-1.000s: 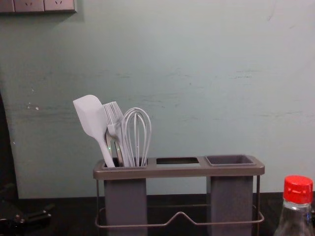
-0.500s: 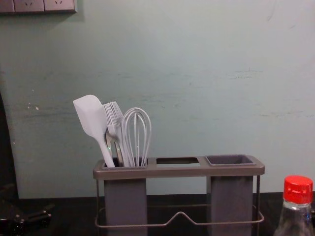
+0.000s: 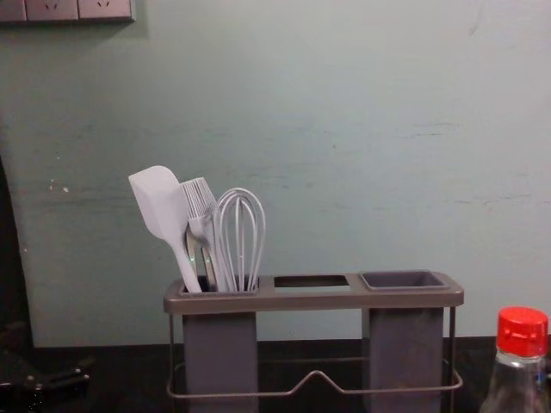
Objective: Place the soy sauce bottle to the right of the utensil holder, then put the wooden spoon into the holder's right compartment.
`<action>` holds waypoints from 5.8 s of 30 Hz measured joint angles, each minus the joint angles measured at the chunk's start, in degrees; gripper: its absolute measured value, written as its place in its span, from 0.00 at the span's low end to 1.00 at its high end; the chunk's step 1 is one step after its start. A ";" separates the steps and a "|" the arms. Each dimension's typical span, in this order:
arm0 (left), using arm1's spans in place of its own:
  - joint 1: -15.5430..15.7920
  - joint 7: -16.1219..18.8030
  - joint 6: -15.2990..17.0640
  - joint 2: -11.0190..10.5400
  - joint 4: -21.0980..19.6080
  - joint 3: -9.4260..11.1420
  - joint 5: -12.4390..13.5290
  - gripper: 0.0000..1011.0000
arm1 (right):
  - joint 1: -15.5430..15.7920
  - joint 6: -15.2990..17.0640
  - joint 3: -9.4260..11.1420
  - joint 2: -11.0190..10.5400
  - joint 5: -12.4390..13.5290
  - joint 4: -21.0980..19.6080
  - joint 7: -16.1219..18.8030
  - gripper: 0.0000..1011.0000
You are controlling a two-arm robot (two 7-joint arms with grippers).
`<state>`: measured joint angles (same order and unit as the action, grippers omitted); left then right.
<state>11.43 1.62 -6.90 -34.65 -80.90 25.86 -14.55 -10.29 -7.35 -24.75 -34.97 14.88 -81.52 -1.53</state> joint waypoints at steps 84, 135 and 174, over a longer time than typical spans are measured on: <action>0.00 0.00 0.00 0.00 0.00 0.00 0.00 0.99 | 15.52 0.91 11.41 0.11 13.66 -18.79 26.43 0.99; 0.00 0.00 0.00 0.00 0.00 0.00 0.00 0.99 | 17.21 4.69 18.17 0.29 12.95 -23.29 26.06 0.39; 0.00 0.00 0.00 0.00 0.00 0.00 0.00 0.99 | 0.76 7.08 12.17 5.93 10.42 -6.99 25.72 0.39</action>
<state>11.43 1.62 -6.90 -34.65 -80.90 25.86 -14.55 -9.53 -0.27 -12.58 -29.04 25.30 -88.51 24.19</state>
